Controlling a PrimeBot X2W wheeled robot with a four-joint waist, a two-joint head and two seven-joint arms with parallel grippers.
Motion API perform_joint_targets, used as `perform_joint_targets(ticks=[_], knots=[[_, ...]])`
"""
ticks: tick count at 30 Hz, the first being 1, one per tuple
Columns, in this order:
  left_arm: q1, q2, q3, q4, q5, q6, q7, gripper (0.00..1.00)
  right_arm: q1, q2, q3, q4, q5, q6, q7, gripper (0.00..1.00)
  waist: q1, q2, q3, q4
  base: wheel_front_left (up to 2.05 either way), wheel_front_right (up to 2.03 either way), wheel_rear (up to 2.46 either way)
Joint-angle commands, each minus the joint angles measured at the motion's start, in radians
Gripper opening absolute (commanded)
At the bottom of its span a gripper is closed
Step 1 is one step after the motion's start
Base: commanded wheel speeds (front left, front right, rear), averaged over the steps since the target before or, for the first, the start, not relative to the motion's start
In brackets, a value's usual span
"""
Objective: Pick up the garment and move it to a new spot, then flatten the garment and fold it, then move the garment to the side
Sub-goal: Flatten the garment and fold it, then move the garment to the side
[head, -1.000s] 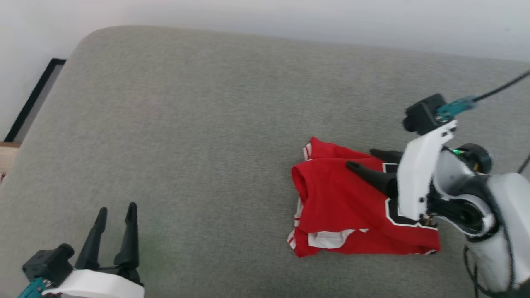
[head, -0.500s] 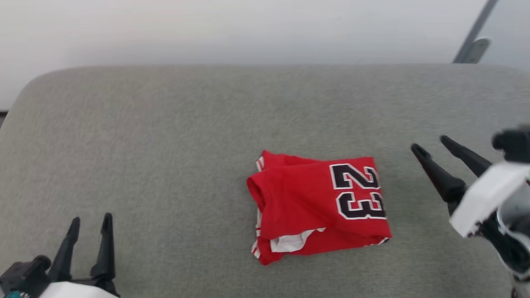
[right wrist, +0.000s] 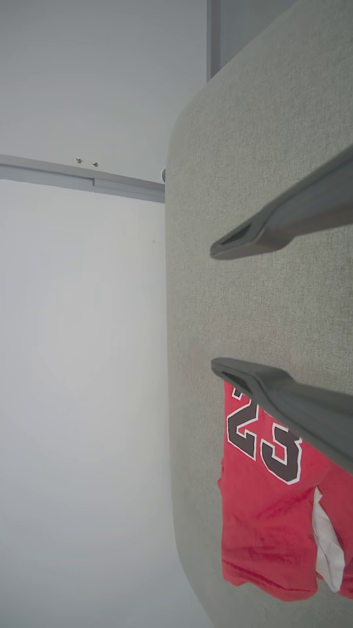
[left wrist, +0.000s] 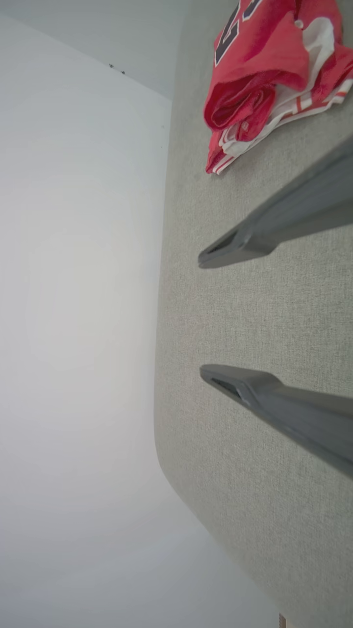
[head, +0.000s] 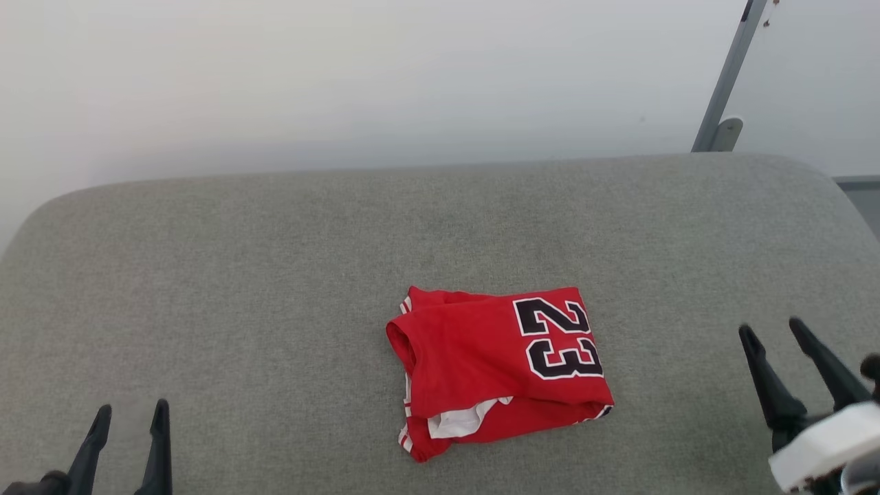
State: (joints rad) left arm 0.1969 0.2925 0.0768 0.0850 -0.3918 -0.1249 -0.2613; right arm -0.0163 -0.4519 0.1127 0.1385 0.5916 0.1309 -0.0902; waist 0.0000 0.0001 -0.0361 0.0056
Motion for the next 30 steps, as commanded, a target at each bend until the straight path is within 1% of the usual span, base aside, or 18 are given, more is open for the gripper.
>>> perform_joint_targets(ticks=[1, 3, 5, 12, 15, 26, 30], knots=[[0.015, 0.006, 0.006, -0.003, 0.007, -0.005, -0.004, 1.0, 0.017, 0.003, 0.0, 0.014, -0.007, -0.001, -0.029, 1.0, 0.0, -0.0001, -0.007, 0.003, 0.0, 0.0, 0.0], [0.032, 0.01, 0.008, -0.009, 0.01, -0.005, -0.004, 1.0, 0.045, 0.017, -0.004, 0.05, -0.016, -0.001, -0.086, 1.0, 0.0, -0.0001, -0.016, 0.008, 0.0, 0.0, 0.0], [0.041, 0.013, 0.002, -0.011, 0.003, -0.005, -0.004, 1.0, 0.063, 0.021, -0.006, 0.071, -0.024, 0.0, -0.11, 1.0, 0.0, -0.0001, -0.02, 0.012, 0.0, 0.0, 0.0], [0.037, 0.033, -0.019, -0.008, -0.004, -0.006, -0.004, 1.0, 0.1, 0.04, -0.029, 0.111, -0.034, -0.001, -0.149, 1.0, 0.0, -0.0001, -0.025, 0.029, 0.0, 0.0, 0.0], [0.028, 0.037, -0.022, -0.009, -0.008, -0.006, -0.004, 1.0, 0.107, 0.051, -0.03, 0.112, -0.034, -0.001, -0.156, 1.0, 0.0, -0.0001, -0.024, 0.032, 0.0, 0.0, 0.0], [0.011, 0.029, -0.029, -0.015, -0.009, -0.006, -0.004, 1.0, 0.106, 0.056, -0.025, 0.12, -0.029, -0.001, -0.165, 1.0, 0.0, -0.0001, -0.02, 0.044, 0.0, 0.0, 0.0], [0.003, 0.028, -0.035, -0.017, -0.008, -0.006, -0.005, 1.0, 0.074, 0.045, 0.011, 0.112, -0.016, 0.0, -0.128, 1.0, 0.0, -0.0001, -0.01, 0.052, 0.0, 0.0, 0.0]])
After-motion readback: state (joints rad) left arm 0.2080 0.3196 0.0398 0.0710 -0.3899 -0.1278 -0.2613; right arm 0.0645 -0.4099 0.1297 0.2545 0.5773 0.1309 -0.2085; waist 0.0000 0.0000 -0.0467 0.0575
